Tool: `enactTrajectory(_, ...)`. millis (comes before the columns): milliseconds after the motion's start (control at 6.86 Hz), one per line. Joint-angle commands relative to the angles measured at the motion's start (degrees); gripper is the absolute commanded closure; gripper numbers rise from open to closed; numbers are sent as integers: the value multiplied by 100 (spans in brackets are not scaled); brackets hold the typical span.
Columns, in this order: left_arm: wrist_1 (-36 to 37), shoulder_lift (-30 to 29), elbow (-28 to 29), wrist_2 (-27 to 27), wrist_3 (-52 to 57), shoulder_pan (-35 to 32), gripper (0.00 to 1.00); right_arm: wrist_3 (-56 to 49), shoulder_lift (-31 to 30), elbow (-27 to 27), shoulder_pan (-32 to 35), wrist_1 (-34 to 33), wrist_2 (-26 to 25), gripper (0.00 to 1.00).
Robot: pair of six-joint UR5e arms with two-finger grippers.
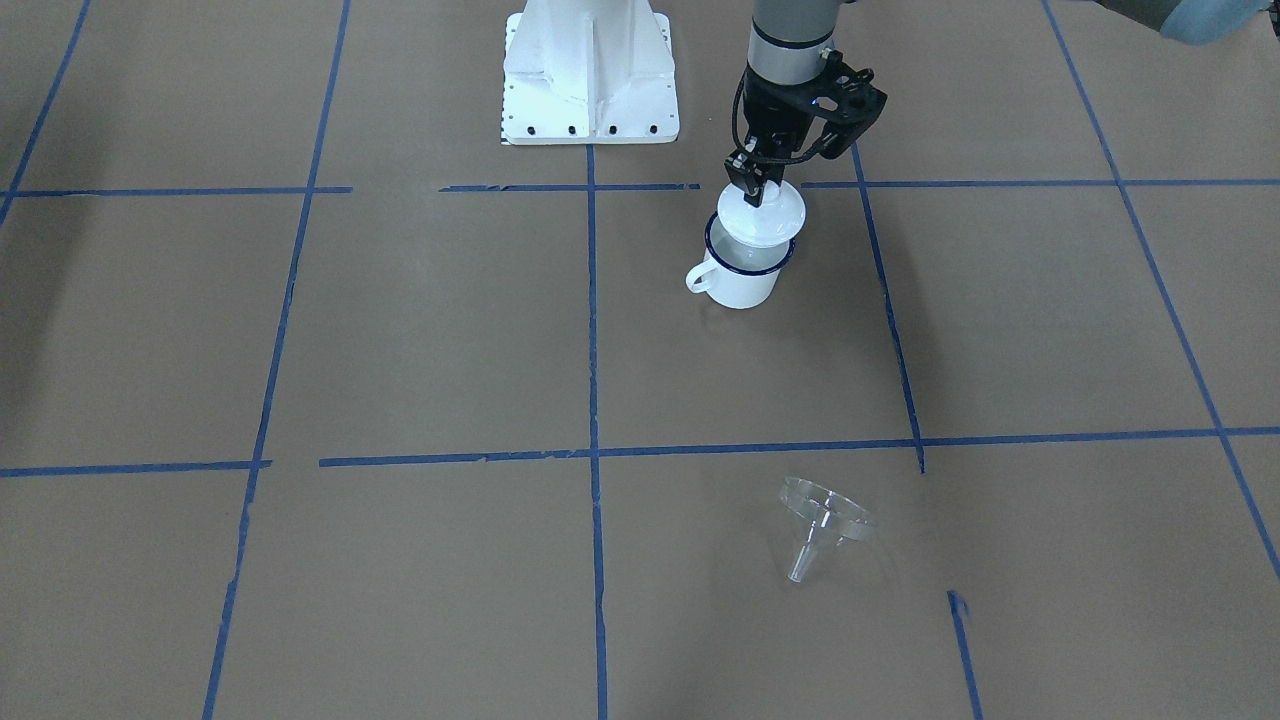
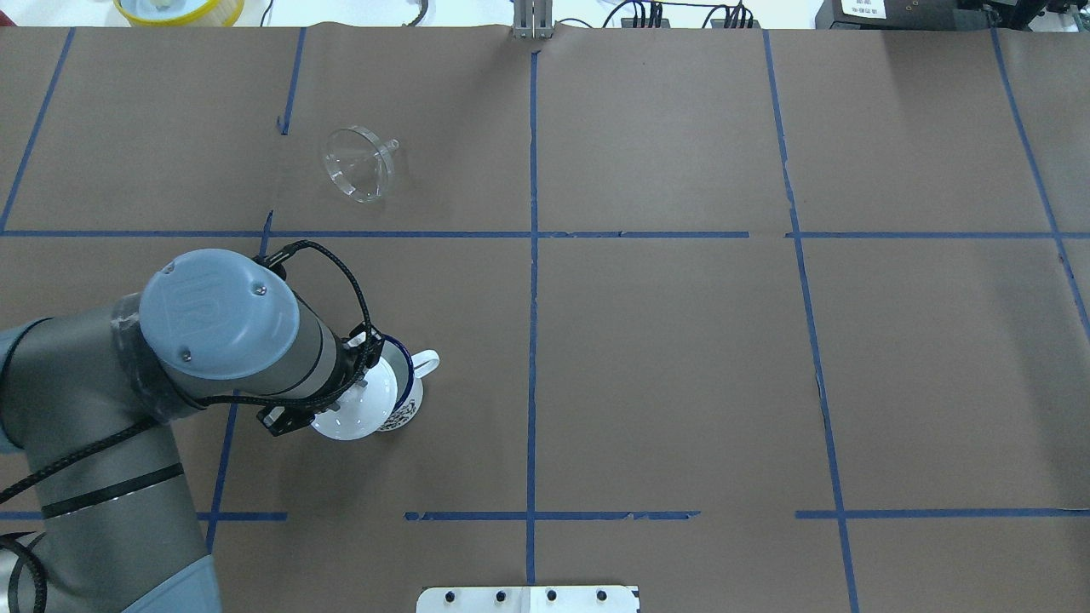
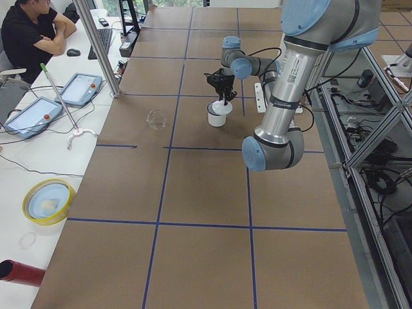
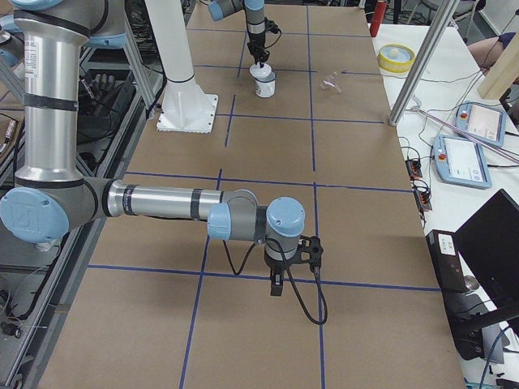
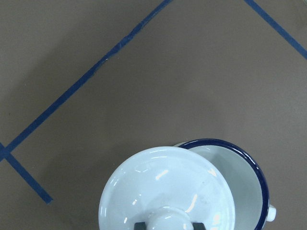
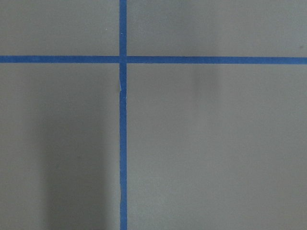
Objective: Remove funnel from cup
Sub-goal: 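Lift the white lid and carry it over the mug with the left gripper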
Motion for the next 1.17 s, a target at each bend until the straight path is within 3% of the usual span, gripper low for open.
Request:
enactTrajectory(0, -13, -112, 124, 3, 36, 1, 100, 0, 0, 0, 0, 0, 0, 0)
enactTrajectory(1021, 13, -209, 151, 20, 246, -219, 100, 0, 0, 0, 0, 0, 0, 0)
